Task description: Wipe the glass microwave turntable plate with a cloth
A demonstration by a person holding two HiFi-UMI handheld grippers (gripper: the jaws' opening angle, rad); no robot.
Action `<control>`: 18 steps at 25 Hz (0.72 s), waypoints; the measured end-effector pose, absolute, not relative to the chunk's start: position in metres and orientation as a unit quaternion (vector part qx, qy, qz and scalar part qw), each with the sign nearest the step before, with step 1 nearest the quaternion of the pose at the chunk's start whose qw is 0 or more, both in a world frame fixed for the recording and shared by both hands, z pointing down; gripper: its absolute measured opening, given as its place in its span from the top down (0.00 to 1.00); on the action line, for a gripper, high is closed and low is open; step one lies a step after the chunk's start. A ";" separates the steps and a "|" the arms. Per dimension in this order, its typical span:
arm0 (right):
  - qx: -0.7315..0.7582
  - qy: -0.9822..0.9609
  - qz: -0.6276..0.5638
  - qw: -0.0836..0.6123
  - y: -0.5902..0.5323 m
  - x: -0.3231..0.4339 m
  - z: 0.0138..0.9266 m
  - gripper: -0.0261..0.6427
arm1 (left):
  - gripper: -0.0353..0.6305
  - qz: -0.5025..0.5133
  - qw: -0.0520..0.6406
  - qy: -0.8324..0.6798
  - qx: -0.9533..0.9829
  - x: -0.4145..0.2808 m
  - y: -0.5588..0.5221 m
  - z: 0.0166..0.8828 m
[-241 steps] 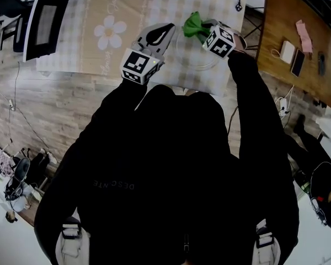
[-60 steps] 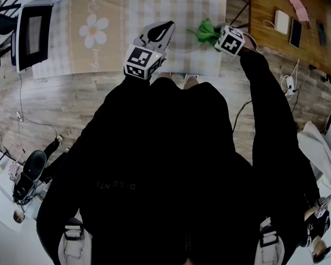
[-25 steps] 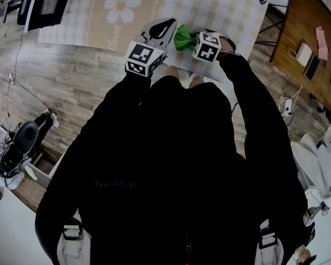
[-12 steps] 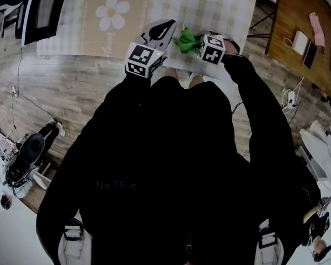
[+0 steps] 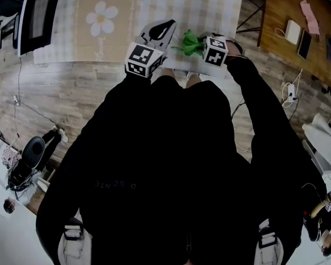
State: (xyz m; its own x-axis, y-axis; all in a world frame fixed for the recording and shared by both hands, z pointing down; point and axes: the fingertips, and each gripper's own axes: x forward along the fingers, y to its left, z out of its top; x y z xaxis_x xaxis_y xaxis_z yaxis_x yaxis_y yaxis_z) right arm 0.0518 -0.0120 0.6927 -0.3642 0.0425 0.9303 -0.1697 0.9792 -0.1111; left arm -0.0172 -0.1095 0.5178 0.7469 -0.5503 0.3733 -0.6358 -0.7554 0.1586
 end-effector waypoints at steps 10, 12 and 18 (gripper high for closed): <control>0.051 -0.809 0.108 0.575 -0.001 0.104 0.694 0.75 | 0.91 0.153 0.131 -0.307 0.930 0.017 -0.108 0.513; 0.056 -0.808 0.108 0.577 -0.001 0.113 0.694 0.75 | 0.91 0.154 0.128 -0.306 0.931 0.020 -0.108 0.512; 0.063 -0.792 0.112 0.597 -0.001 0.138 0.695 0.75 | 0.91 0.158 0.121 -0.306 0.931 0.019 -0.109 0.507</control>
